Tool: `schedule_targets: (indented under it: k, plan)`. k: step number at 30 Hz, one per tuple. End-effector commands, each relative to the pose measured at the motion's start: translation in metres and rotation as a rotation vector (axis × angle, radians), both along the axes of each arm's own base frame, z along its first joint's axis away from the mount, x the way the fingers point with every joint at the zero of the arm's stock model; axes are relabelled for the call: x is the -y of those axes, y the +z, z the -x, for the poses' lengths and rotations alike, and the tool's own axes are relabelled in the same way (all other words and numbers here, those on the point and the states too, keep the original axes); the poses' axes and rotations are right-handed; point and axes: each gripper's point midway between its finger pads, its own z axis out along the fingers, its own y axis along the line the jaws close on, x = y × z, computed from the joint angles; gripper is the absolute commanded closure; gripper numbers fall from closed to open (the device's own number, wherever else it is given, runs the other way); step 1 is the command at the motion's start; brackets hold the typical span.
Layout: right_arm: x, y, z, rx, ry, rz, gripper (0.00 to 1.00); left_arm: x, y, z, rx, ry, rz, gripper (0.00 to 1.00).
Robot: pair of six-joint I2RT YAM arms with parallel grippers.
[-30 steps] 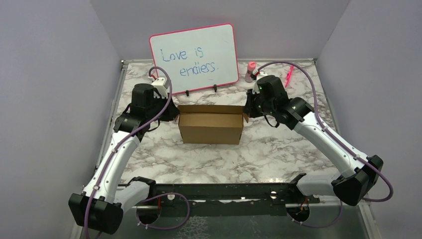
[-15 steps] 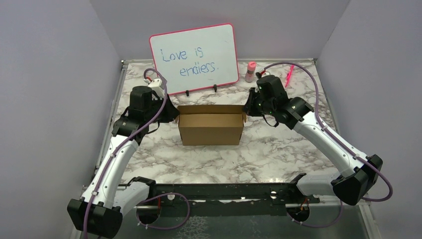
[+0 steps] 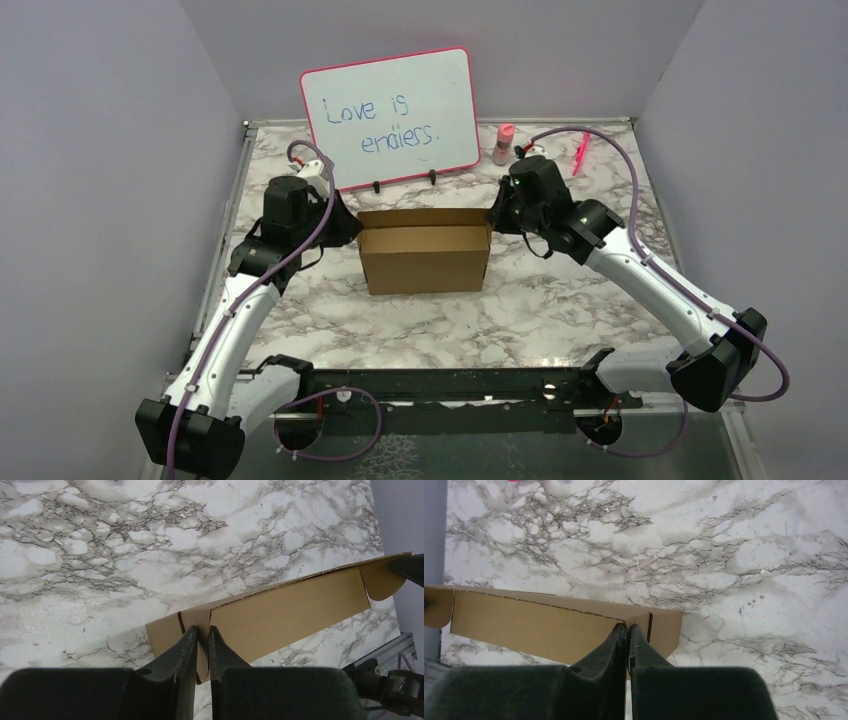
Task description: Fold the paper box
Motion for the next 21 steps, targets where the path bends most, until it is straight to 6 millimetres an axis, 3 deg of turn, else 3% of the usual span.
schedule_targets:
  k: [1,21]
  plan:
    - [-0.009,-0.006,0.001,0.029,-0.016,0.034,0.93,0.007,0.004,0.002,0.012,0.004,0.034,0.87]
    - [-0.016,-0.016,0.013,0.061,-0.01,0.05,0.93,0.014,-0.003,0.009,0.028,0.027,0.006,0.86]
